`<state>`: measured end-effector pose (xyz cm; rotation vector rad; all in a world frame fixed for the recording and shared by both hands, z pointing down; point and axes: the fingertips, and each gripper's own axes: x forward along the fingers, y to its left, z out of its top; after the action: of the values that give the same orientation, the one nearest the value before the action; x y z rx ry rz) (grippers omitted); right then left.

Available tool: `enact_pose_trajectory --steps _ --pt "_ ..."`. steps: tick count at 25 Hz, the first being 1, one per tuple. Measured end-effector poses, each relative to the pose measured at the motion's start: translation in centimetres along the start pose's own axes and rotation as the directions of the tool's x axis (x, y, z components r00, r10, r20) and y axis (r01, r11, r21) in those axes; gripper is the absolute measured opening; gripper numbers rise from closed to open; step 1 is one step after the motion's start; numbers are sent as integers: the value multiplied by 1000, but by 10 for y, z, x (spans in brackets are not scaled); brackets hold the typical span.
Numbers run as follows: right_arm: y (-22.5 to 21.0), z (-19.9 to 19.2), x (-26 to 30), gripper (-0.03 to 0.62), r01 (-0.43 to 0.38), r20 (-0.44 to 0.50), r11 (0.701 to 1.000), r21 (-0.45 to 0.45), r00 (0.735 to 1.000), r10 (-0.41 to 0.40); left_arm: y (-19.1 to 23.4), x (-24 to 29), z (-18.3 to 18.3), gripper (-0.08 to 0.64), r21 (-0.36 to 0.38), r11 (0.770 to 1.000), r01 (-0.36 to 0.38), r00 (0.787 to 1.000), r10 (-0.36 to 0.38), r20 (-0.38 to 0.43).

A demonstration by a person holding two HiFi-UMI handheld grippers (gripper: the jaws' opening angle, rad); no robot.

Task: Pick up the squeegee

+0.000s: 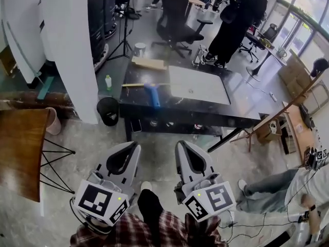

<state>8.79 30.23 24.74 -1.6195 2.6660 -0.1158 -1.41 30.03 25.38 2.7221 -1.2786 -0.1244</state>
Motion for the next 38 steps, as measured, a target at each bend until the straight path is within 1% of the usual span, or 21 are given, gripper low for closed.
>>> enact_pose_trajectory --steps 3,7,15,20,27,33,38 --pt "-35 12 42 11 -27 1 1000 -13 1000 27 22 48 9 9 -1 1000 -22 1000 22 16" --pt "-73 13 88 11 -51 -15 999 -12 999 51 47 94 9 9 -8 999 -52 999 52 15" --pt "-112 -3 169 11 -67 -89 997 24 994 69 106 156 6 9 -30 995 -94 995 93 -19" --pt "-136 0 232 11 -41 -85 999 25 995 43 155 204 10 9 -27 998 -62 998 61 -26" --pt "-157 14 310 11 40 -66 999 16 997 -39 222 257 23 9 -19 1000 17 999 -17 -40" --pt "-170 5 343 11 90 -105 996 16 991 -88 252 286 17 9 -42 997 60 996 -63 -69" --pt "-180 -7 358 11 103 -146 994 20 984 -99 265 300 6 9 -67 996 60 993 -66 -94"
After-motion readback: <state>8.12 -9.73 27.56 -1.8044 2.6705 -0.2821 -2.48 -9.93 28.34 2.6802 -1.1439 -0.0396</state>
